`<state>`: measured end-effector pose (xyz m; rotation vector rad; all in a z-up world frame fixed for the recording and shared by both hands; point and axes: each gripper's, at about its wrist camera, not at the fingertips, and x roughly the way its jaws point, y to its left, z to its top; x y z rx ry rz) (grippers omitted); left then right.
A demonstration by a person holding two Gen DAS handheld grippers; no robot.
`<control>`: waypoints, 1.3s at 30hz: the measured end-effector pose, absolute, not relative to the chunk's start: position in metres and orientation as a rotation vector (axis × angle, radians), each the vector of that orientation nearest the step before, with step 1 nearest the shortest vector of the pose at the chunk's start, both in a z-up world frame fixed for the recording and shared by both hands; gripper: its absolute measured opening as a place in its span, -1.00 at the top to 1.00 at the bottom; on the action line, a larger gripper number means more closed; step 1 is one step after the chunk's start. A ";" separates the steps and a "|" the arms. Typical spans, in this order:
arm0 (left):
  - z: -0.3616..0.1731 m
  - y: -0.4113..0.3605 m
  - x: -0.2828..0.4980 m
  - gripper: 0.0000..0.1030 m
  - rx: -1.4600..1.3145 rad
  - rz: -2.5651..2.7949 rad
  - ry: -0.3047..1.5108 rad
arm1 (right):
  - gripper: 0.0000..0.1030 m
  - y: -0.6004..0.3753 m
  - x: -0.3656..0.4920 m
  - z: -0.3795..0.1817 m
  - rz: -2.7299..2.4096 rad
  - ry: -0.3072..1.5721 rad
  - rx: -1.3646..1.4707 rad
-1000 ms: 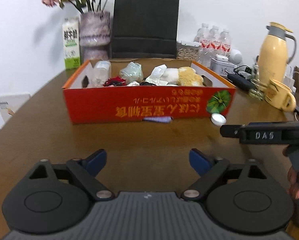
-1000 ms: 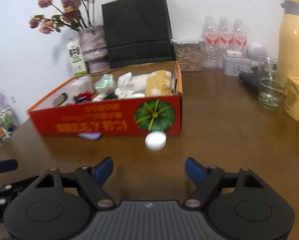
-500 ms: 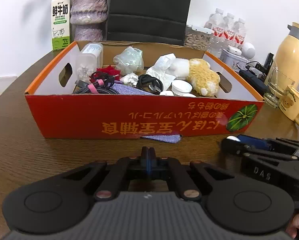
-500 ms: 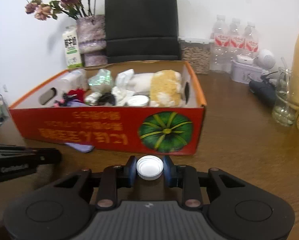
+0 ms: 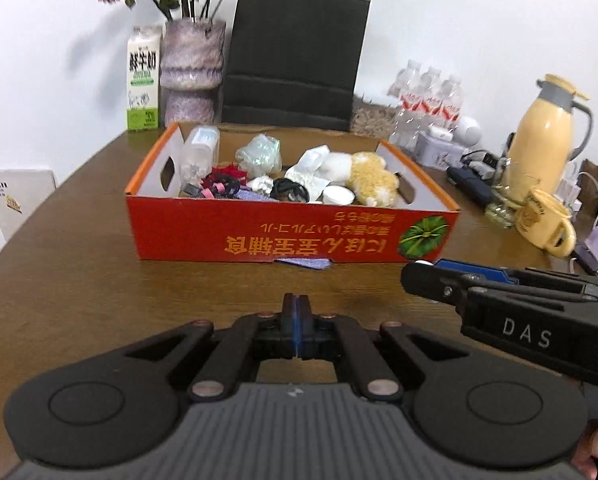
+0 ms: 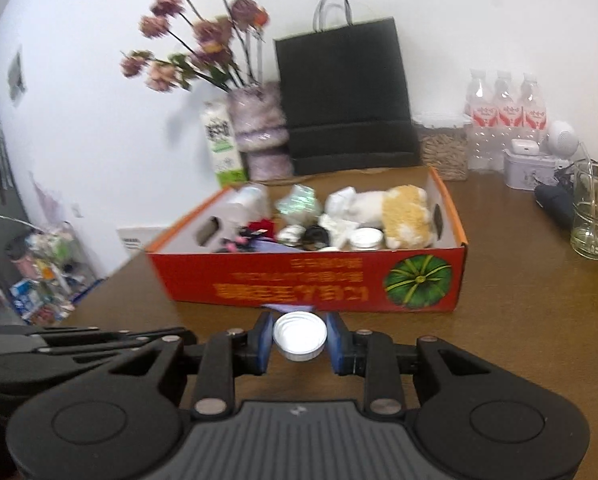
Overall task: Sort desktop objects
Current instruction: 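Carry the white cap in the right tool over the red box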
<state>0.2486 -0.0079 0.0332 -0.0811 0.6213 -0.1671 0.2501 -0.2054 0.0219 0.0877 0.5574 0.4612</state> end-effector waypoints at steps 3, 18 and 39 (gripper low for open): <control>0.047 -0.009 0.219 0.98 -0.073 -0.184 0.592 | 0.47 -0.208 0.215 0.038 0.487 0.514 0.053; 0.072 -0.006 0.069 0.97 -0.042 -0.234 0.475 | 0.47 -0.253 0.059 0.053 0.498 0.447 0.025; 0.074 -0.005 0.012 0.97 -0.024 -0.178 0.373 | 0.47 -0.251 0.025 0.042 0.495 0.437 0.015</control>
